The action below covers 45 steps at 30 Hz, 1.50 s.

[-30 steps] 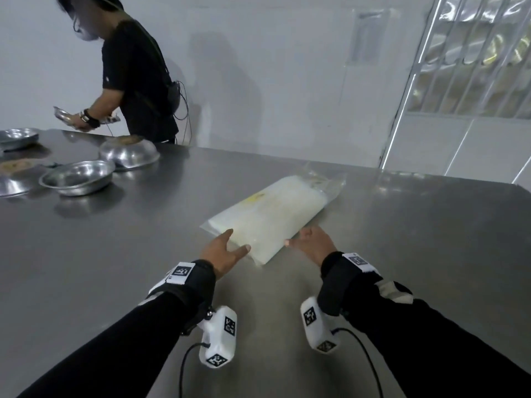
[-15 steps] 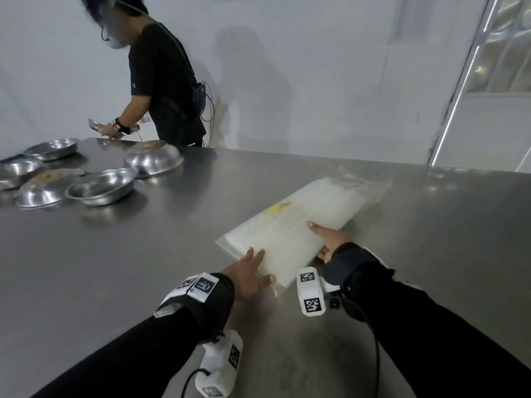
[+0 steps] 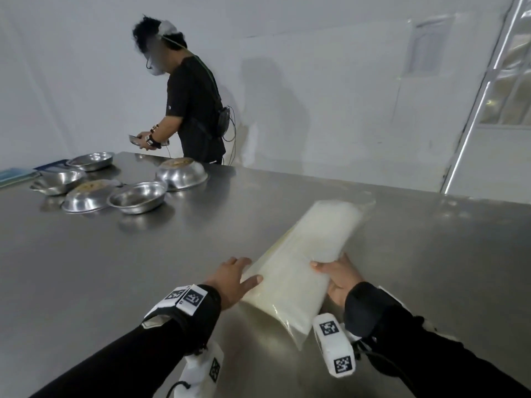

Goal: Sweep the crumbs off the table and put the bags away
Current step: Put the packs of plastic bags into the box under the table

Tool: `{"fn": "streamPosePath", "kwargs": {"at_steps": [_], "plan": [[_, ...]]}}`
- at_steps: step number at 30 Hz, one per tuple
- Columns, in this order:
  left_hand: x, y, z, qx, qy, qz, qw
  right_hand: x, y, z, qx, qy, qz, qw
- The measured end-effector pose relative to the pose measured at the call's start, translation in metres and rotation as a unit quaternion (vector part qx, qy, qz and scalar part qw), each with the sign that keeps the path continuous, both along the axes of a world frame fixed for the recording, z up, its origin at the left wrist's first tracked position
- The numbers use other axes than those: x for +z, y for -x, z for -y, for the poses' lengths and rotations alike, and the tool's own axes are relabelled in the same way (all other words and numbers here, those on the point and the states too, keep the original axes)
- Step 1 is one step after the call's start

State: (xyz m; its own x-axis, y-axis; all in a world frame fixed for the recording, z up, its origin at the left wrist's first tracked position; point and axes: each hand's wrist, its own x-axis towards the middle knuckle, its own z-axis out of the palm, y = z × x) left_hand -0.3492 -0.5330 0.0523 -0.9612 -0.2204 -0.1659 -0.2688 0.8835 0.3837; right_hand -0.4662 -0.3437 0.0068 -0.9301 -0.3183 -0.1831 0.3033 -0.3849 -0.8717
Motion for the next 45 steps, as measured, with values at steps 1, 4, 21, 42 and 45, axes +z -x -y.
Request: {"fn": "streamPosePath", "kwargs": {"at_steps": [1,4,21,42,45], "plan": [[0.001,-0.009,0.004,0.016,-0.022,0.009,1.000,0.007,-0.014,0.000,0.023,-0.003,-0.012,1.000],[-0.002,-0.044,0.015,0.059,-0.163,-0.007,0.985,0.028,-0.060,0.001,0.100,0.001,-0.042,0.994],[0.055,-0.265,0.064,0.009,-0.453,-0.270,0.849,0.092,-0.282,0.019,0.219,-0.023,-0.169,0.961],[0.136,-0.317,0.075,-0.047,-0.495,-0.340,0.798,0.178,-0.357,0.036,0.065,-0.065,-0.257,0.962],[0.144,-0.319,0.074,-0.037,-0.495,-0.351,0.794,0.185,-0.363,0.036,0.016,-0.089,-0.266,0.960]]}}
